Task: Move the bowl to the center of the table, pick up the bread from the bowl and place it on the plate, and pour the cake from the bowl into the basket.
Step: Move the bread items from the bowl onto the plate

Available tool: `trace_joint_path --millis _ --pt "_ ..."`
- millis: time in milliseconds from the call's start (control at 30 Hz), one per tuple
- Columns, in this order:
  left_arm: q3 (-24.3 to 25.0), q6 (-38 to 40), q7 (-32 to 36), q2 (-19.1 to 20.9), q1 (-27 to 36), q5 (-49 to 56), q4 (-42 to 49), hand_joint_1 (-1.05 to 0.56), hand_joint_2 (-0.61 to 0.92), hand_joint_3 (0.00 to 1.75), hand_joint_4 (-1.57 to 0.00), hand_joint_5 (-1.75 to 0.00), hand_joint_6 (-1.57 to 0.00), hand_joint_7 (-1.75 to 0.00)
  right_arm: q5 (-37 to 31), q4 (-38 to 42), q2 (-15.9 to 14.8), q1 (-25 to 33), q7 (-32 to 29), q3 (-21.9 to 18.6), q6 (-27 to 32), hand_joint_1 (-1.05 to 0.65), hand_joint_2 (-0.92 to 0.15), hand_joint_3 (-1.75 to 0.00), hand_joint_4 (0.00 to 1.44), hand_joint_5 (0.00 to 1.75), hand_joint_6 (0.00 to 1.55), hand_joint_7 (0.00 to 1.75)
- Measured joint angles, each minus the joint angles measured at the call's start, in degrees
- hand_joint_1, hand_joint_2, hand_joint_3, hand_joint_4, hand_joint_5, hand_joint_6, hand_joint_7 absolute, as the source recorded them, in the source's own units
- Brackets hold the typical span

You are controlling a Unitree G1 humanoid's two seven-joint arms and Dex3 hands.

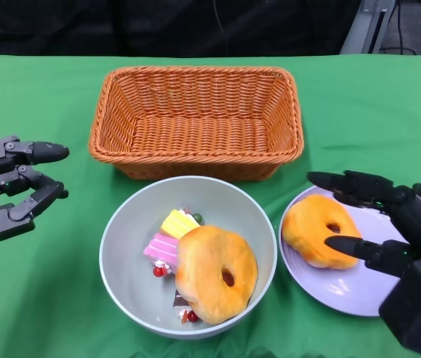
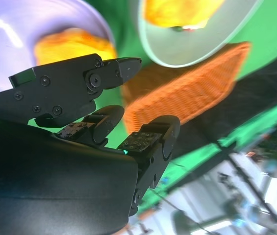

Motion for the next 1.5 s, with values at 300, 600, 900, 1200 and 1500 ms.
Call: trace_joint_path --millis 300,600,900,1200,1500 --pt "0.12 0.00 -0.04 -0.32 0.00 0.02 0.02 -0.10 0.72 0.51 -0.73 -1.11 -0.92 -0.30 2.68 -10.34 0.52 -1.01 7.21 3.12 -0.86 -0.40 -0.87 0.00 0.76 0.06 0.67 0.02" --pt "0.11 -0.04 0.38 -0.70 0.05 0.14 0.02 -0.08 0.73 0.50 -0.72 -1.10 -0.94 -0.27 0.56 -11.56 1.62 -7.39 11.42 8.89 1.41 -0.48 -0.83 0.00 0.79 0.06 0.71 0.02" --pt "0.03 -0.38 1.02 -1.15 0.30 0.21 0.01 -0.09 0.74 0.49 -0.72 -1.12 -0.95 -0.25 -5.10 1.31 2.86 -14.95 10.35 13.72 -4.20 -0.58 -0.82 0.00 0.81 0.06 0.73 0.01" --pt "0.03 -0.53 1.12 -1.28 0.54 0.21 -0.25 -0.09 0.74 0.47 -0.71 -1.11 -0.95 -0.23 -13.46 12.82 2.83 -19.01 4.57 16.16 -12.43 -0.61 -0.85 -0.01 0.76 0.02 0.69 0.01" --pt "0.19 -0.52 1.13 -1.31 1.02 0.02 -1.39 -0.06 0.74 0.49 -0.70 -1.12 -0.96 -0.21 -23.51 24.51 2.39 -21.72 -3.01 18.95 -19.25 -0.63 -0.86 -0.01 0.74 0.01 0.66 0.00"
